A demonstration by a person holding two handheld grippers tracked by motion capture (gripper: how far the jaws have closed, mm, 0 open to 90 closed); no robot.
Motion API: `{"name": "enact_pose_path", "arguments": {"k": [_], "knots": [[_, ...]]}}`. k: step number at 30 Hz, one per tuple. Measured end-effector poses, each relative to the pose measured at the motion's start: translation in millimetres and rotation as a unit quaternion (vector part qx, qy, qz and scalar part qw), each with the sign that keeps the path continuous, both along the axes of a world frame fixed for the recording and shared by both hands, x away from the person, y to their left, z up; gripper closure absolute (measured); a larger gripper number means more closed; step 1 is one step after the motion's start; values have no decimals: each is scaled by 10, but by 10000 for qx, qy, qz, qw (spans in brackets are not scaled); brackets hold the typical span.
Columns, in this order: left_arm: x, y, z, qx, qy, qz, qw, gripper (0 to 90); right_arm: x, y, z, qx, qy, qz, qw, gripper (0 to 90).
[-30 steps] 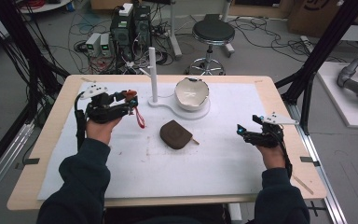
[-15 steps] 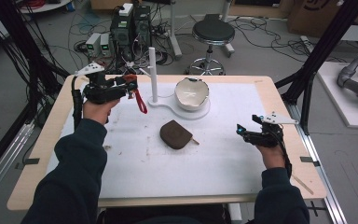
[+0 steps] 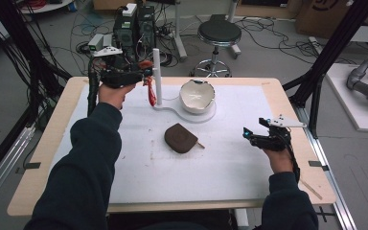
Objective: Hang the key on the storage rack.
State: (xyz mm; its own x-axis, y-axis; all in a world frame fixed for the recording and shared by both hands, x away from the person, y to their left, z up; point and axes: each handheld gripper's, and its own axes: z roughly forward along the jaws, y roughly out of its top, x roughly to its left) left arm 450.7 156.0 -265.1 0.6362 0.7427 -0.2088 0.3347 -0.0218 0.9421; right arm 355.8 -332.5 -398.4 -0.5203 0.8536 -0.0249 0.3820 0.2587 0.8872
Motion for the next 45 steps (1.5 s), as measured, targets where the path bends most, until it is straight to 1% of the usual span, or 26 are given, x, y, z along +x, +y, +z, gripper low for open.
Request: {"name": "enact_pose_path", "arguments": {"k": [2, 4, 8, 11, 14, 17, 21, 23, 26, 29, 31, 34, 35, 36, 39, 42, 45], "knots": [[44, -40, 6, 49, 30, 49, 10000, 461, -1, -2, 0, 7, 9, 6, 10000, 217], [78, -72, 8, 13, 41, 62, 10000, 461, -3, -6, 2, 10, -1, 4, 10000, 217], [145, -110, 12, 84, 50, 129, 9999, 461, -6, -15, 4, 24, 7, -1, 10000, 217], [192, -107, 7, 91, 80, 205, 9997, 460, -8, -18, 3, 9, -5, 0, 10000, 218], [239, -87, -17, 32, 100, 285, 9995, 460, -9, -18, -4, 13, 7, -4, 10000, 217], [270, -82, -52, 41, 166, 282, 9995, 460, -8, -23, -9, 10, 26, -11, 10000, 217], [286, -68, -109, 1, 178, 336, 9993, 460, -6, -28, -14, 1, 28, -8, 10000, 217], [282, -50, -147, 9, 196, 364, 9991, 460, -8, -28, -16, -10, 41, -8, 10000, 217], [258, 7, -222, -45, 206, 433, 9988, 459, -9, -29, -15, -4, 26, -1, 10000, 217], [234, 96, -308, -91, 261, 533, 9982, 458, -13, -28, -17, -11, 43, -5, 10000, 217], [212, 145, -372, -64, 299, 560, 9980, 458, -16, -21, -17, -11, 50, -7, 10000, 217], [165, 190, -500, 35, 386, 516, 9979, 458, -13, -14, -19, -35, 48, 7, 10000, 218], [157, 195, -521, 46, 403, 509, 9979, 458, -14, -10, -20, -49, 55, 1, 10000, 217], [131, 207, -587, 73, 441, 486, 9978, 458, -10, -10, -21, -56, 35, 10, 10000, 217], [83, 198, -699, 117, 498, 368, 9980, 459, -14, 4, -23, -71, 62, 6, 10000, 218], [10, 129, -753, 184, 405, 278, 9986, 458, -15, 12, -27, -109, 73, 15, 9999, 217], [-33, 75, -748, 262, 323, 261, 9988, 455, -19, 19, -30, -105, 94, 13, 9999, 217]]}}
